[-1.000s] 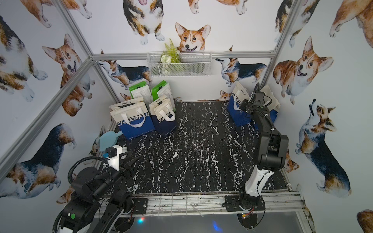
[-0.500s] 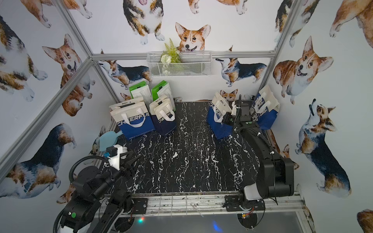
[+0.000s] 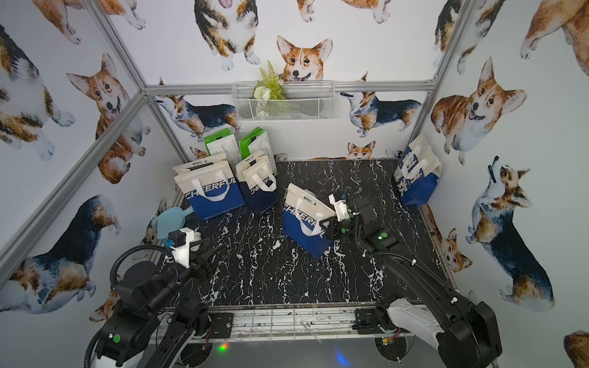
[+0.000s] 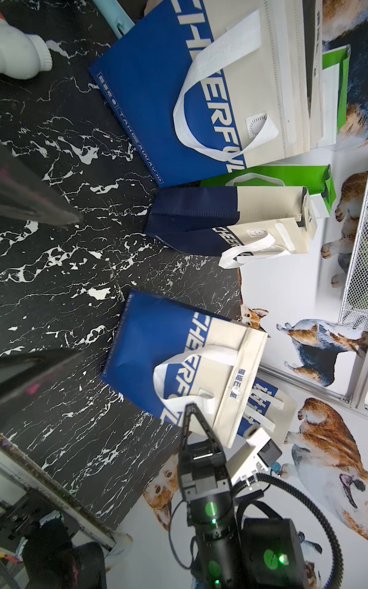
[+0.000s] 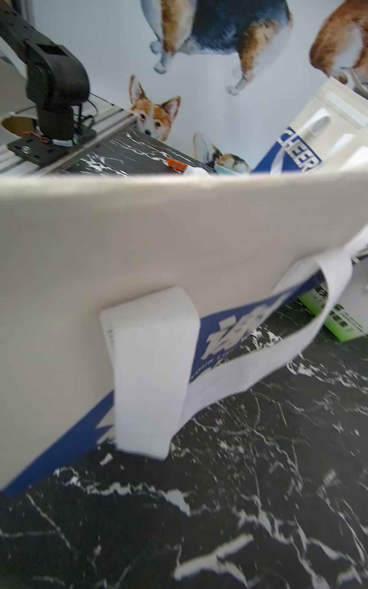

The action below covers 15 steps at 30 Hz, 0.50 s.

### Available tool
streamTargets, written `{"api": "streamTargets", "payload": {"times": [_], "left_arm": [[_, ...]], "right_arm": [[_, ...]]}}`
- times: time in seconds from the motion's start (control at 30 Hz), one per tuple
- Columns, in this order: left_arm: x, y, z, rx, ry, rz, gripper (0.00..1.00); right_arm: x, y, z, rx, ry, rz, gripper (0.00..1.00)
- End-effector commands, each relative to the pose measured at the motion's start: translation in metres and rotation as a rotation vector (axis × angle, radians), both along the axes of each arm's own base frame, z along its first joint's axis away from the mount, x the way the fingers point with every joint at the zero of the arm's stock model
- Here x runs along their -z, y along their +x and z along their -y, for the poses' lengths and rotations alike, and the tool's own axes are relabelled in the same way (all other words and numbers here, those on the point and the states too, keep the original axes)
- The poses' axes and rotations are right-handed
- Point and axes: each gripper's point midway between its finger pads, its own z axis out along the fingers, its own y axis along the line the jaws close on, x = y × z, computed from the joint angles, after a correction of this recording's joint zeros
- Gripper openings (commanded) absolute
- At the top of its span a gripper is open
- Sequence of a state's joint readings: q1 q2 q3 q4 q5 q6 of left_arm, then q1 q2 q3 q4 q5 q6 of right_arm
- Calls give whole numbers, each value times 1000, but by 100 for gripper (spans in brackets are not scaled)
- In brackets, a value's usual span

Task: Open the takeout bag
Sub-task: Move the takeout bag to the center of the board.

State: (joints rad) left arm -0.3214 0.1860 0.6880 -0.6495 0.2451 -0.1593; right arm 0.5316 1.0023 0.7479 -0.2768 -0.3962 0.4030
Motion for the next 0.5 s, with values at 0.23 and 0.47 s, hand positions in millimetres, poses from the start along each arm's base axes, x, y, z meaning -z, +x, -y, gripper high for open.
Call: {"api": "streamTargets", "payload": {"times": [0.23, 0.47], "left_arm": [[-14, 20, 6, -27, -118, -6, 65], [-7, 49, 41, 91, -357, -59, 65]], "right_arm": [[25, -24, 28, 13, -146, 6, 13], [17, -13, 44, 124, -165, 68, 33]]}}
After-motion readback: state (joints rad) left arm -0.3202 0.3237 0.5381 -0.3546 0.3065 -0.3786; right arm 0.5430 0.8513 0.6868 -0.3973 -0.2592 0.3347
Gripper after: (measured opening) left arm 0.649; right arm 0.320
